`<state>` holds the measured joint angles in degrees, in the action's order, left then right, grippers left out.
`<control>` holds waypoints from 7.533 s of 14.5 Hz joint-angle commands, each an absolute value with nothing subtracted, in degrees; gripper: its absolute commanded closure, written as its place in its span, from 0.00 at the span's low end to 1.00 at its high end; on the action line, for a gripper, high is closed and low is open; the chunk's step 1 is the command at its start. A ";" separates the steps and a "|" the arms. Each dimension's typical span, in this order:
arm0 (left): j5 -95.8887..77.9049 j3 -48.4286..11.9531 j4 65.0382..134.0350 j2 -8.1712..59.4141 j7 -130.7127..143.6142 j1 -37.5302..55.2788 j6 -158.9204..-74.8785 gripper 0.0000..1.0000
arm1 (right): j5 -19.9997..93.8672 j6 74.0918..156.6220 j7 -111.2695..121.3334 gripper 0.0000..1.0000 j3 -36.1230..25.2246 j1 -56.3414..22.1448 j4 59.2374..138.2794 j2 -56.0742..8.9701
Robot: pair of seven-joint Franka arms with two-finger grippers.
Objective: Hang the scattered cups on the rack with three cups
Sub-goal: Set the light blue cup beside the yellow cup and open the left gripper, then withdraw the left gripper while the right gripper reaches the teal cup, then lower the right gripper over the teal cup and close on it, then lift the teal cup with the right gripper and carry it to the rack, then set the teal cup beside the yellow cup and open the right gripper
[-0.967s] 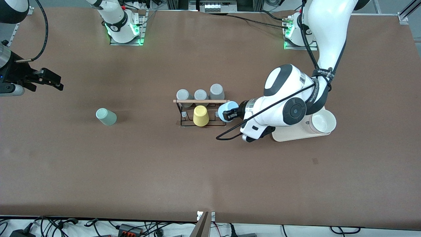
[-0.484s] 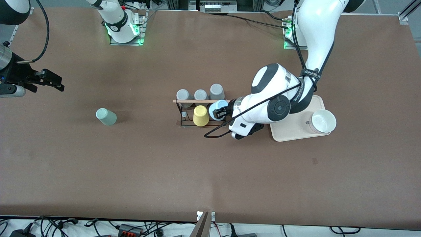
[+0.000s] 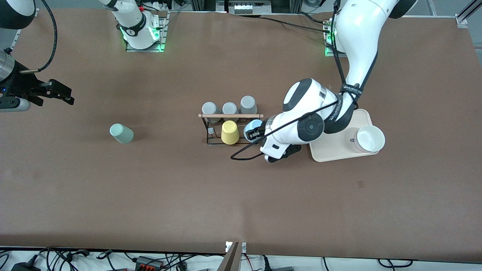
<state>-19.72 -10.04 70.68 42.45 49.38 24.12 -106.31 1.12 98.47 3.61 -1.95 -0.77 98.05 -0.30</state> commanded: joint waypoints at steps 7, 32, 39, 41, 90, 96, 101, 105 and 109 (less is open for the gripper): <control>-3.79 -8.79 69.08 35.88 49.66 23.56 -103.65 0.00 | 1.58 97.82 4.66 0.00 -1.67 0.09 97.29 -0.62; 2.38 -8.09 90.35 -0.61 11.36 -1.05 -89.30 0.00 | -0.97 122.42 3.78 0.00 -1.58 -1.05 113.29 -19.68; 3.07 -8.79 91.76 4.13 9.57 -0.88 -93.52 0.00 | -0.97 126.65 0.27 0.00 -1.49 -2.10 115.13 -23.20; 2.99 -8.61 91.58 4.57 13.60 -1.14 -94.48 0.00 | -0.97 126.39 -0.61 0.00 -1.49 -2.63 115.57 -23.20; 1.67 -8.70 90.88 4.48 11.51 -1.23 -94.83 0.00 | 12.47 102.92 -39.64 0.72 -1.41 -33.49 73.48 -37.00; 1.67 -8.70 90.88 4.48 11.51 -1.23 -94.75 0.00 | 12.39 103.45 -39.81 0.72 -1.41 -33.57 73.48 -39.28; 1.67 -8.70 90.88 4.48 11.51 -1.23 -94.75 0.00 | 12.39 104.59 -39.90 0.55 -1.49 -33.49 73.48 -41.22; 1.67 -8.70 90.88 4.48 11.51 -1.32 -94.83 0.00 | 12.22 102.93 -39.90 0.00 -2.28 -32.52 71.12 -39.47; 1.67 -8.70 90.79 4.48 11.51 -1.32 -94.83 0.00 | 11.95 95.29 -39.55 0.00 -2.46 -28.23 61.99 -39.02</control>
<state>1.56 -8.53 91.34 4.61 12.48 -0.97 -95.27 11.35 100.03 -39.19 -2.77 -30.68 67.62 -38.99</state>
